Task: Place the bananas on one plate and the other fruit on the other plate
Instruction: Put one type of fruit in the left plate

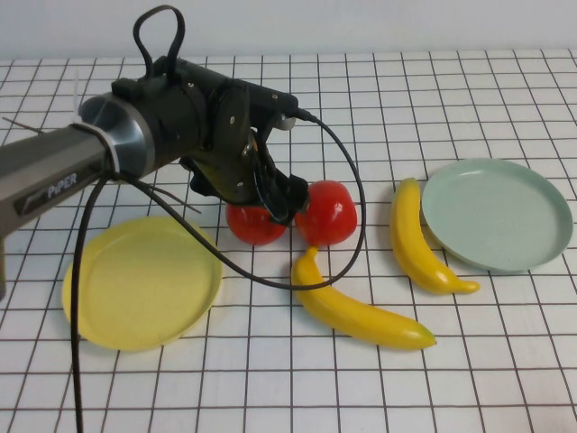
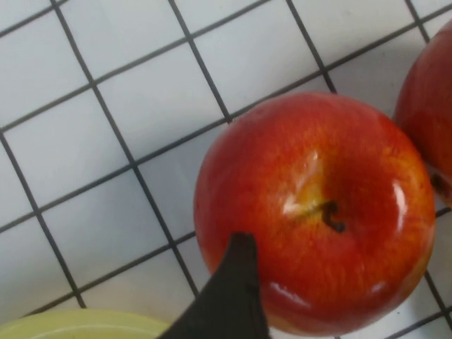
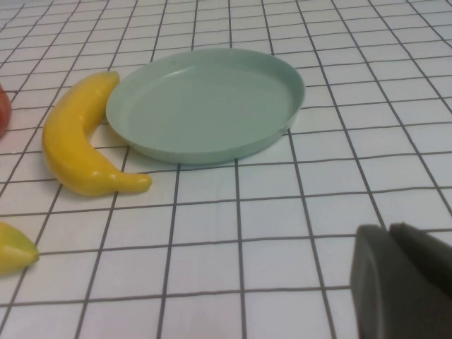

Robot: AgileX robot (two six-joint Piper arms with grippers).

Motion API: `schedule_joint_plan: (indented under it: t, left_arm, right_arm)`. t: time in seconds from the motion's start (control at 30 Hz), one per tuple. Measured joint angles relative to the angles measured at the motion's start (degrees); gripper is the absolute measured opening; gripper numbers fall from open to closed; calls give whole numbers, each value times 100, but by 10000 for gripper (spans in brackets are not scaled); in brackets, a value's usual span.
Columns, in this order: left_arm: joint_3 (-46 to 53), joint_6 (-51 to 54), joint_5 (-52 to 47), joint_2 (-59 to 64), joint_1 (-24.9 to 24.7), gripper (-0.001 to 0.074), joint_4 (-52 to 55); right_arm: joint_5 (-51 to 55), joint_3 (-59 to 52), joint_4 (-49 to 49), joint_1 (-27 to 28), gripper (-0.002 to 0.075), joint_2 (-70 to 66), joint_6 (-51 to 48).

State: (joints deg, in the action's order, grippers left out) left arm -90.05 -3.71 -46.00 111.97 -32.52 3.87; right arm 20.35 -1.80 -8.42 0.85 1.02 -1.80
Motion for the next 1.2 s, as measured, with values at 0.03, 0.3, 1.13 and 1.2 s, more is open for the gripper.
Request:
schedule_joint_plan:
  t: [0.03, 0.3, 1.13, 1.2]
  left_arm:
    - [-11, 0, 54, 25, 0, 668, 12]
    - [-9, 0, 268, 140, 85, 668, 132]
    - [-42, -31, 128, -380, 126, 577, 575]
    - [-42, -145, -173, -806, 126, 577, 695]
  right_arm:
    - [0, 0, 0, 0, -14, 0, 0]
    - [0, 0, 0, 0, -15, 0, 0]
    - [0, 0, 0, 0, -15, 0, 0]
    - [0, 0, 0, 0, -15, 0, 0]
